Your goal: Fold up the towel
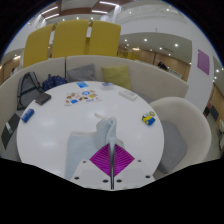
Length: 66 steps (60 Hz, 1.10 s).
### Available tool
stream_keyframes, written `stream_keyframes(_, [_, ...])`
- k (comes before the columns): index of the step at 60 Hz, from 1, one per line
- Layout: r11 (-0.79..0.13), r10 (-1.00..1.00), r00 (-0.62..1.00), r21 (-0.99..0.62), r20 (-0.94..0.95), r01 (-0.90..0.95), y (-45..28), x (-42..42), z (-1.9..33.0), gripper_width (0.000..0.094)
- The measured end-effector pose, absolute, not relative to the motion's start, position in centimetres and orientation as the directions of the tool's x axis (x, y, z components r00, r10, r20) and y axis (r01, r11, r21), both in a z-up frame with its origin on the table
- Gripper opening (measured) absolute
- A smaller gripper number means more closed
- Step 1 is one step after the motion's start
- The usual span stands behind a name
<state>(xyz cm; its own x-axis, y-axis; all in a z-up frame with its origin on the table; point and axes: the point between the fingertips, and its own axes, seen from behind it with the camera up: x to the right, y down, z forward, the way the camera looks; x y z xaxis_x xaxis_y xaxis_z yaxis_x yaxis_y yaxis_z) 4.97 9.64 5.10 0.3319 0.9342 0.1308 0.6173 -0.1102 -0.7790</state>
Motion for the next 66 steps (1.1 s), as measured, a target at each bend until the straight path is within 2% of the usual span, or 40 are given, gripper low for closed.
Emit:
stream_keyframes(6, [-0.093,0.935,0.318,-0.754,0.159,0.650,10.8,5.8,2.2,0.0042])
stream_keyframes(8, [-0.083,0.936,0.307,-0.745,0.169,0.662,11.0,5.9,1.4,0.0089])
stream_keyframes(12, [-0.073,0.927,0.318,-0.736,0.198,0.673,11.7,6.5,1.3,0.0449])
stream_keyframes(17, [-0.090,0.921,0.339,-0.741,0.192,0.665,12.2,7.5,3.0,0.0899])
stream_keyframes(20, [-0.115,0.926,0.341,-0.745,0.158,0.657,11.8,8.4,4.9,0.0850])
stream_keyframes(39, [-0.154,0.934,0.342,-0.751,0.101,0.642,5.9,21.8,21.5,0.0868])
stream_keyframes(47, [-0.147,0.937,0.334,-0.754,0.100,0.640,3.8,27.0,25.4,0.0870])
stream_keyframes(54, [-0.081,0.942,0.302,-0.774,0.147,0.628,3.2,29.5,28.0,0.0870])
stream_keyframes(66, [-0.108,0.958,0.274,-0.786,0.080,0.609,2.1,32.1,29.3,0.0869])
